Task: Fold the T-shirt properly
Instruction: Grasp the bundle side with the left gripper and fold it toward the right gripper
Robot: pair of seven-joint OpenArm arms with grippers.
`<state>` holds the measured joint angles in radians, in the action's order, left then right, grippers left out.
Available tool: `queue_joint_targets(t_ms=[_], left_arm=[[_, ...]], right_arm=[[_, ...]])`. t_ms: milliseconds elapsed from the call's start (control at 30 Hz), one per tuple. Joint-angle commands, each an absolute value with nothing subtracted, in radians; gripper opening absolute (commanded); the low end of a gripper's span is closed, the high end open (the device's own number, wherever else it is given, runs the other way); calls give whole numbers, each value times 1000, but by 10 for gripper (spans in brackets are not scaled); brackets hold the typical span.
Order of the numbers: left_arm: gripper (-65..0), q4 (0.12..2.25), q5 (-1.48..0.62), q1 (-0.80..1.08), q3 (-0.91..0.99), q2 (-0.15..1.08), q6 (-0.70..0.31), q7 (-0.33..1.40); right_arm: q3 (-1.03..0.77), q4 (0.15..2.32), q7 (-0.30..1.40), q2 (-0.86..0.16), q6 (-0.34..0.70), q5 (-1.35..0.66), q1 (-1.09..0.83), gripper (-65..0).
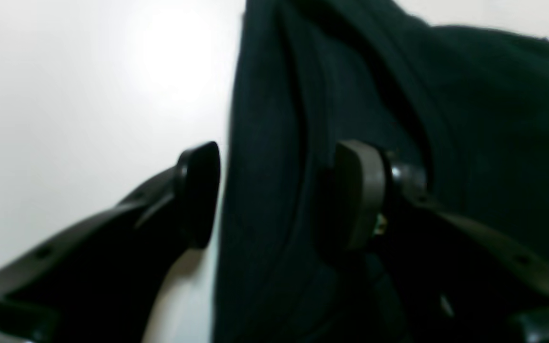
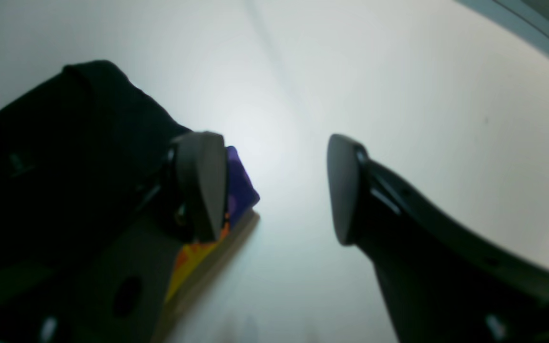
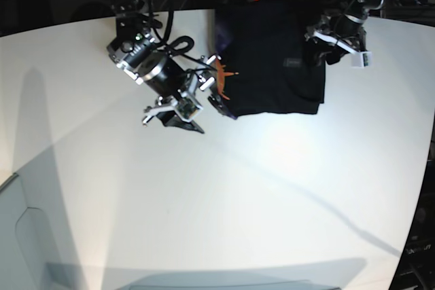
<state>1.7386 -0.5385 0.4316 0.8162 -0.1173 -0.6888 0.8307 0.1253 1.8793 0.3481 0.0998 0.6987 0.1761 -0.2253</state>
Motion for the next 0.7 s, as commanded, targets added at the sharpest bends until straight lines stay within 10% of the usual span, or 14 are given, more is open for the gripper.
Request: queue_joint_targets(t_ms=[0, 367, 600, 667], left_arm=[[-284, 1751, -558, 420, 816, -113, -698, 809], [-294, 1626, -490, 392, 812, -114, -698, 809], [-644, 1618, -446, 354, 792, -114, -698, 811], [-650, 1618, -409, 341, 785, -113, -698, 811]], right_arm=[[128, 1897, 320, 105, 698, 156, -216, -302], [128, 1897, 320, 105, 698, 156, -216, -302], [124, 1899, 320, 105, 698, 156, -214, -302], [122, 1899, 320, 105, 698, 157, -214, -302]])
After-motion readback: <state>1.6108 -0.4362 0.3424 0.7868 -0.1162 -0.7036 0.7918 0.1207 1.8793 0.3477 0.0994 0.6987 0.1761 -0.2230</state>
